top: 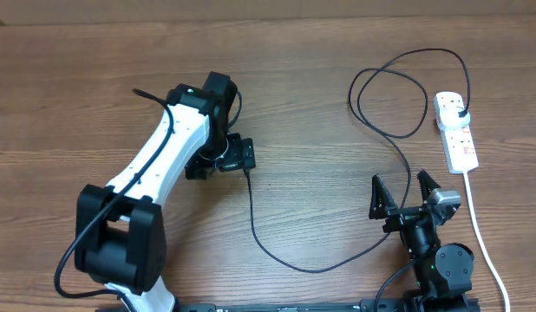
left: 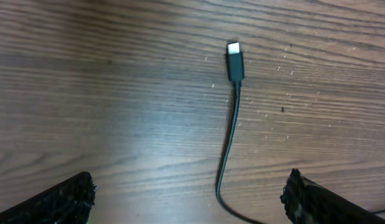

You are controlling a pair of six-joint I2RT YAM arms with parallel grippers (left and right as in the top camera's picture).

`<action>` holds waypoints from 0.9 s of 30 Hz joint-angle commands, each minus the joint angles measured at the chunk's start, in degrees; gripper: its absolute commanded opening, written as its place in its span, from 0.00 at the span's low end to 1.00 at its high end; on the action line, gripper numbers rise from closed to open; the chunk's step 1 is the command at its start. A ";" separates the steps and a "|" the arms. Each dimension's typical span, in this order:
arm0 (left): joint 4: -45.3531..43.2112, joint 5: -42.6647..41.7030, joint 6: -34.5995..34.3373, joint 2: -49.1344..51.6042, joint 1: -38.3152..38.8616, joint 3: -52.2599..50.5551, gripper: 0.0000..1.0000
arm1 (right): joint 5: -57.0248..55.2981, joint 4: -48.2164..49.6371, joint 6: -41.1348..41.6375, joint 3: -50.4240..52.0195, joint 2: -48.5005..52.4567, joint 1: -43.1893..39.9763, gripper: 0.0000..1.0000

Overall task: Plug charger to phone and switch on socket
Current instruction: 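Move the left gripper forward over the phone and cable plug, then lower the left gripper and grasp the Galaxy phone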

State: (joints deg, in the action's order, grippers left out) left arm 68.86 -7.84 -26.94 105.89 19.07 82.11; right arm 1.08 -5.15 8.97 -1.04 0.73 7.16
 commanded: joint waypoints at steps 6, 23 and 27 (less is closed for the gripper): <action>-1.36 0.74 -2.93 4.81 1.01 -0.31 1.00 | -0.35 0.31 0.13 0.59 -0.57 0.24 1.00; -2.82 0.81 -2.93 11.37 1.38 -0.48 1.00 | -0.35 0.31 0.13 0.59 -0.57 0.24 1.00; -3.61 0.79 -4.13 11.76 1.66 -1.03 1.00 | -0.35 0.31 0.13 0.59 -0.57 0.24 1.00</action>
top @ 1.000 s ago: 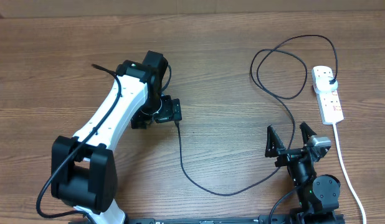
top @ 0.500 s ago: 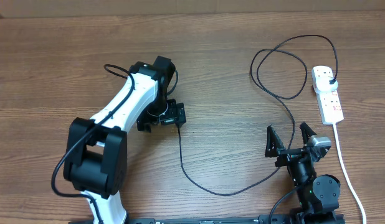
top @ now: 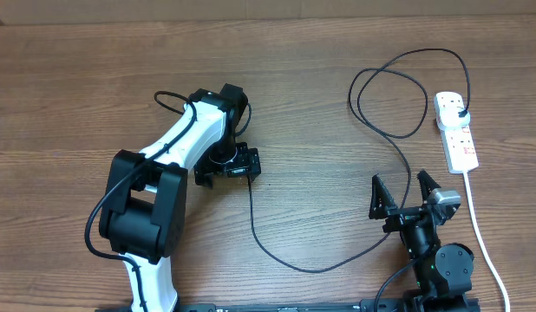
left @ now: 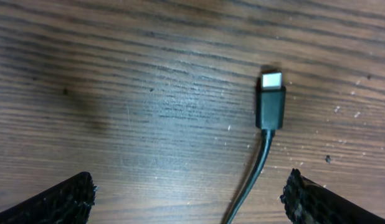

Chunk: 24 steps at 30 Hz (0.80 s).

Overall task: Plug charger to phone and switch on socket
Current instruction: 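Lower the left gripper and grasp the Galaxy phone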

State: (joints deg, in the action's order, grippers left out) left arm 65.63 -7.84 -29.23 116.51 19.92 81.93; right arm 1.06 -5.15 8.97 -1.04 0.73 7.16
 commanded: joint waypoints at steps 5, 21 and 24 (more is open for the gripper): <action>-2.56 0.81 -2.12 1.14 1.18 -2.95 1.00 | -0.33 0.31 0.13 0.59 -0.57 0.24 1.00; -8.70 0.81 -2.10 1.14 1.16 -9.14 1.00 | -0.33 0.31 0.13 0.59 -0.57 0.24 1.00; -9.25 0.81 -2.12 1.14 1.16 -9.79 0.99 | -0.33 0.31 0.13 0.59 -0.57 0.24 1.00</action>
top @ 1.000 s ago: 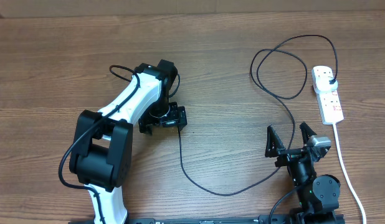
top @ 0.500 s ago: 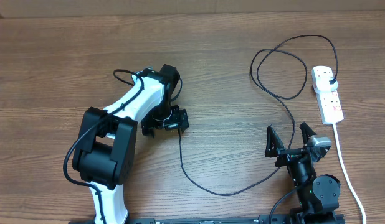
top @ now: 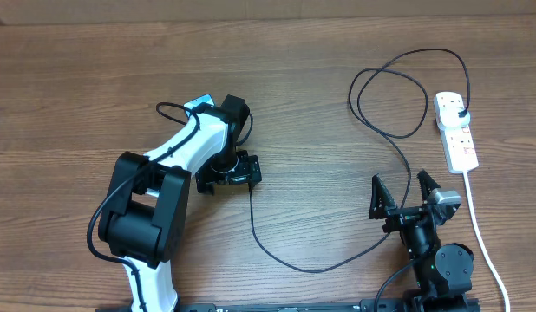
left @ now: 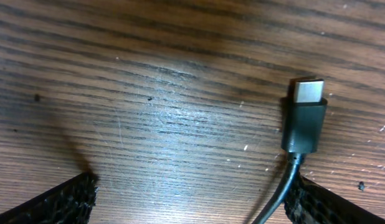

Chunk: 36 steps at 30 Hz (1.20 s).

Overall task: Plug charger to phone and switch on socket
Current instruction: 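Lower the left gripper and grasp the Galaxy phone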

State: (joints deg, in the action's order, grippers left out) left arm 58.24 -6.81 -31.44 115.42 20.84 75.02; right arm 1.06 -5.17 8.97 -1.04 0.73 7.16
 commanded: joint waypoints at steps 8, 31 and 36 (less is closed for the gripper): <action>-3.82 -0.24 -0.33 2.23 0.26 -5.07 0.99 | -0.33 0.33 0.13 0.59 -0.57 0.24 1.00; 14.25 5.44 0.63 1.33 0.00 29.05 1.00 | -0.33 0.33 0.13 0.59 -0.57 0.24 1.00; 12.17 5.77 0.55 1.33 -1.03 34.21 0.99 | -0.33 0.33 0.13 0.59 -0.57 0.24 1.00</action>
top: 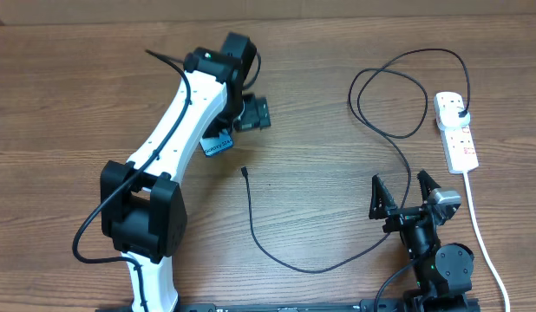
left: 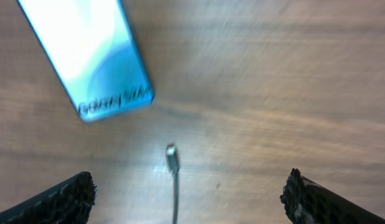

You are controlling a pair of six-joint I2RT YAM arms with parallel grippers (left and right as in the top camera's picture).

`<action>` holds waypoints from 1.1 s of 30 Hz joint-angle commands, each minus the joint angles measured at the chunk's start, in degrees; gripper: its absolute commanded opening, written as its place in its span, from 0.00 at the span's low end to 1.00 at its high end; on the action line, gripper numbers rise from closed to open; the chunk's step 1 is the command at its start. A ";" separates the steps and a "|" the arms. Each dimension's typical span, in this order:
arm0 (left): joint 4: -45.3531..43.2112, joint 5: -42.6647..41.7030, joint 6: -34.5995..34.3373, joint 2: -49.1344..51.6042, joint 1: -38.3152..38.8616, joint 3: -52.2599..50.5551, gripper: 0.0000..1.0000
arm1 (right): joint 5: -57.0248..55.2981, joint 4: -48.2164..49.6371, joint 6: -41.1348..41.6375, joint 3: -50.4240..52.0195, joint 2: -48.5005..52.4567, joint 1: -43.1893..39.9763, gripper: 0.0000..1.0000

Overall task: Plug charger to phone and switch on socket
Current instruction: 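Lower the left gripper and grasp the Galaxy phone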

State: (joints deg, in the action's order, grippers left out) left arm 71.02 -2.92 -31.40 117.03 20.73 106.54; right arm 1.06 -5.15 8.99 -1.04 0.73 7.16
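A phone with a light blue back [top: 218, 145] [left: 86, 56] lies flat on the wooden table. The black charger cable's plug end [top: 244, 172] [left: 172, 157] lies loose just in front of it, not touching it. My left gripper [top: 252, 113] [left: 189, 199] hovers open high over both, beyond the phone, with nothing between its fingers. The cable [top: 372, 130] loops right to the white power strip [top: 456, 132], where its other end is plugged in. My right gripper [top: 402, 192] stands open near the front right, holding nothing.
The power strip's white lead [top: 481, 234] runs down the right side to the front edge. The cable sweeps in a wide curve [top: 303, 267] across the front middle, passing close to the right arm's base [top: 441, 260].
My left gripper was low over the plug end; now it is higher and farther back, still open. The phone, hidden before, now shows. The plug end lies about where it was.
My left gripper stayed open above the plug end, and the plug filled more of the wrist view at each earlier moment. Now it is far above, with phone and plug both in its view. The right arm has kept still throughout.
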 commanded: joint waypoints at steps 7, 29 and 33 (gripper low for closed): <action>-2.16 2.16 0.55 -0.24 -2.49 1.75 1.00 | -0.33 0.31 0.11 0.59 -0.57 0.24 1.00; -1.20 7.37 -0.28 -0.15 -2.75 1.46 1.00 | -0.33 0.31 0.09 0.59 -0.57 0.24 1.00; -1.33 10.56 -2.95 -0.13 -2.78 1.46 1.00 | -0.33 0.31 0.11 0.59 -0.57 0.24 1.00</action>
State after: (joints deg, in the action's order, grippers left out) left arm 69.82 4.12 -31.92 117.03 18.24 108.25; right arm 1.08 -5.17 8.95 -1.04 0.73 7.18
